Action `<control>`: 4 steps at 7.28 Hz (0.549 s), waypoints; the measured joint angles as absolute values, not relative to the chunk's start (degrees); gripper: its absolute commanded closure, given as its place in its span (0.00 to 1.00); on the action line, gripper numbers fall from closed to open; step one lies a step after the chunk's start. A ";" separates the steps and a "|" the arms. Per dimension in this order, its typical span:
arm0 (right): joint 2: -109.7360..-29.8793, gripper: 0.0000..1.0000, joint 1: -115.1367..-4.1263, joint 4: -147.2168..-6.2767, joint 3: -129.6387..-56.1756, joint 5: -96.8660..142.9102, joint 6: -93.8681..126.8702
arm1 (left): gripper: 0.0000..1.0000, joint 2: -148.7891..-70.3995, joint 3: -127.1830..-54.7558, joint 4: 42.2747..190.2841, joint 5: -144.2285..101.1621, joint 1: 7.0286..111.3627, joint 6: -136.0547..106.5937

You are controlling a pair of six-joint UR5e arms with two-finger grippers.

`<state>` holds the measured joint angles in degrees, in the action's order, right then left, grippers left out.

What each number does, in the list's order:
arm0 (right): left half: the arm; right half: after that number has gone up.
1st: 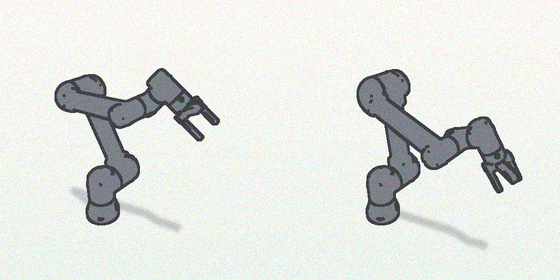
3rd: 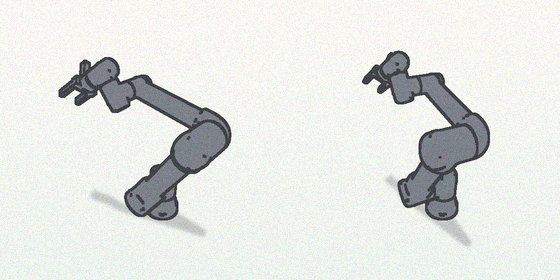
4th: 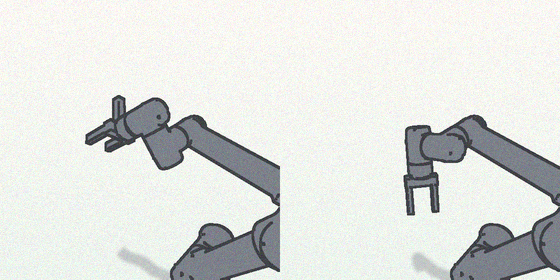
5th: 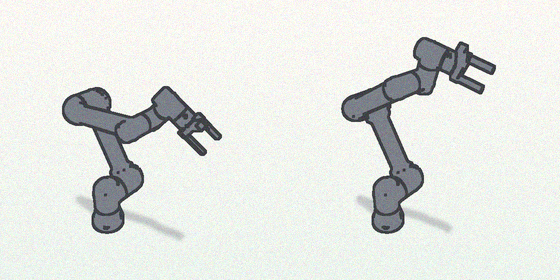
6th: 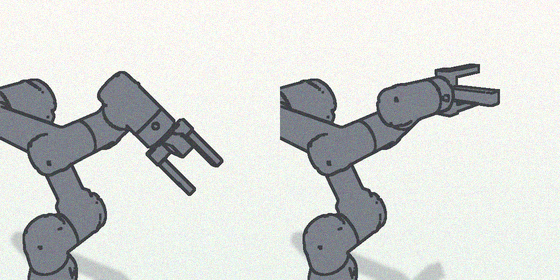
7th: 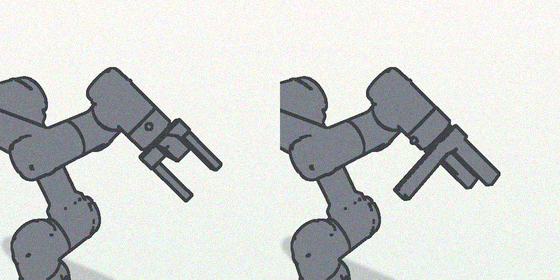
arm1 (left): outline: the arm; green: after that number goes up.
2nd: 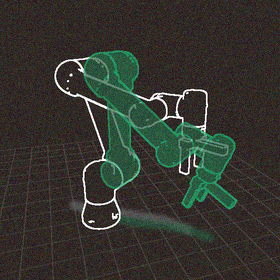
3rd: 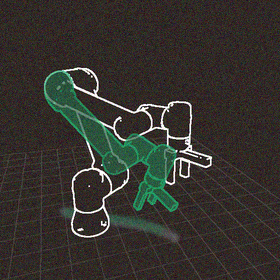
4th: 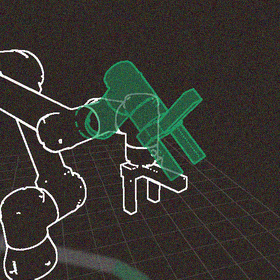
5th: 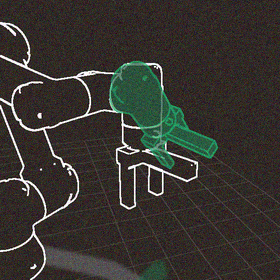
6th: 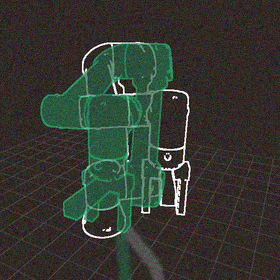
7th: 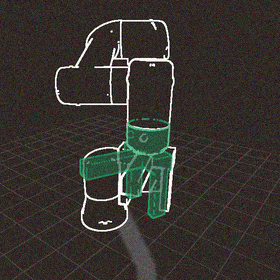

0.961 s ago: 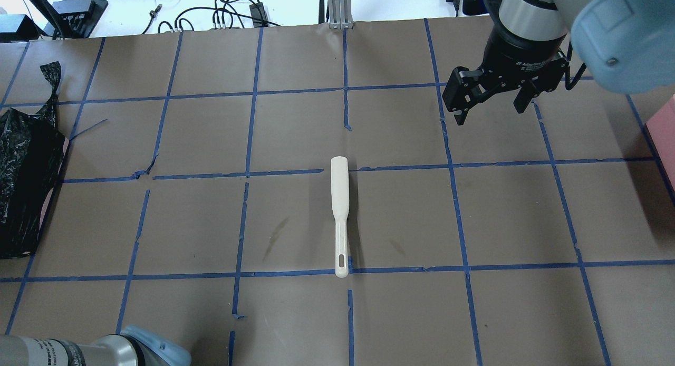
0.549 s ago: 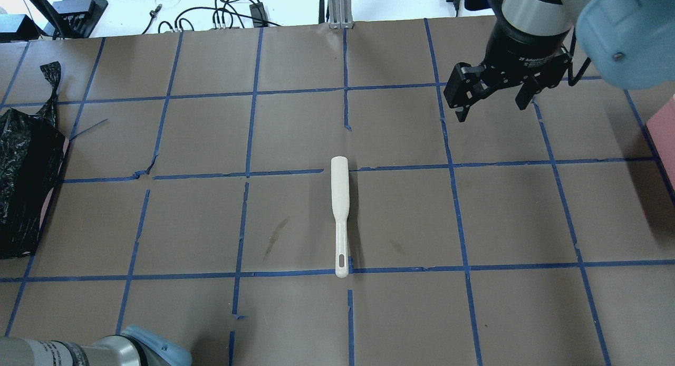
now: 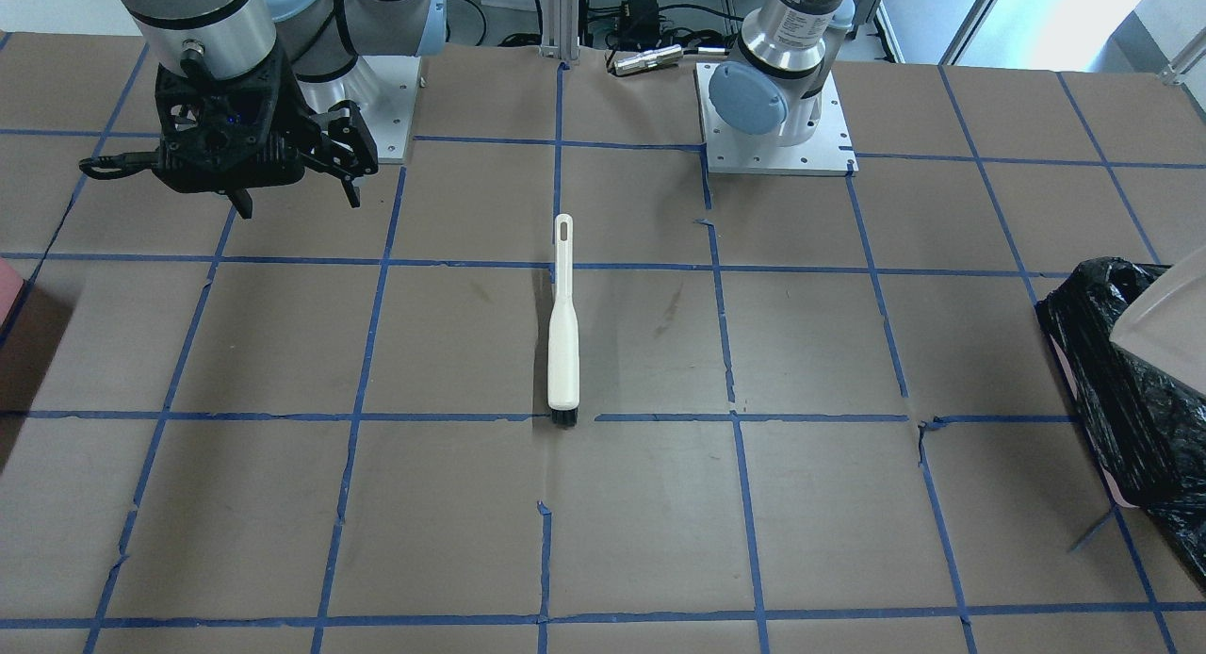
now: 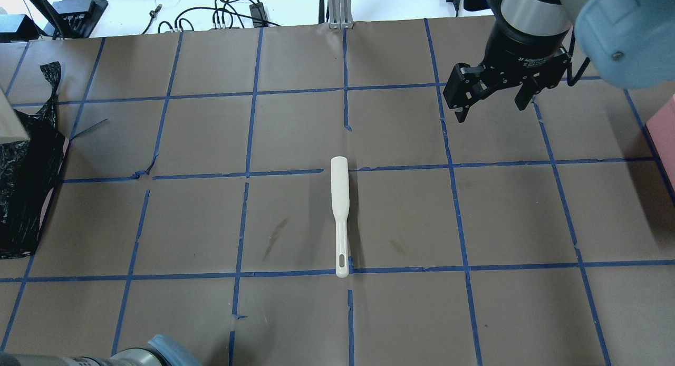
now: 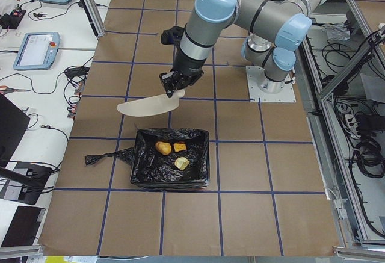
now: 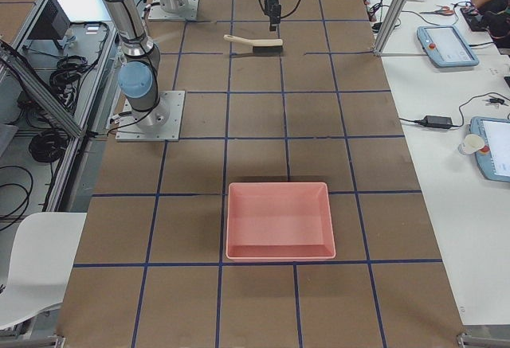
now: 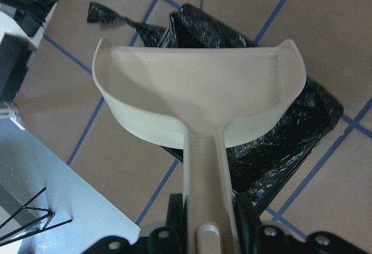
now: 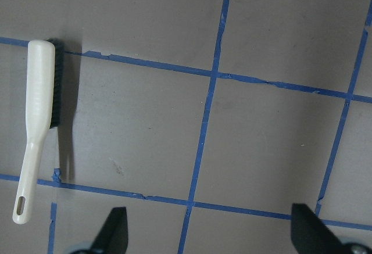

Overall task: Sweep and dump trash in nearest bin
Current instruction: 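Tip the dustpan over the bin with the left gripper while the right releases the brush, then carry the empty dustpan back and set it on the table with the left gripper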

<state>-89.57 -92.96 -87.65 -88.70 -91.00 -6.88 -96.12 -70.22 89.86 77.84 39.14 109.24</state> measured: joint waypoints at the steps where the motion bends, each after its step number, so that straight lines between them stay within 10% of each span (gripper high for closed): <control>1: -89.57 0.00 -92.98 -87.67 -88.80 -90.99 -6.87 | 0.99 -95.44 -71.02 91.72 77.68 43.98 105.20; 4: -89.69 0.00 -92.99 -87.55 -89.08 -91.05 -6.86 | 0.99 -95.97 -76.28 90.26 77.60 59.60 88.82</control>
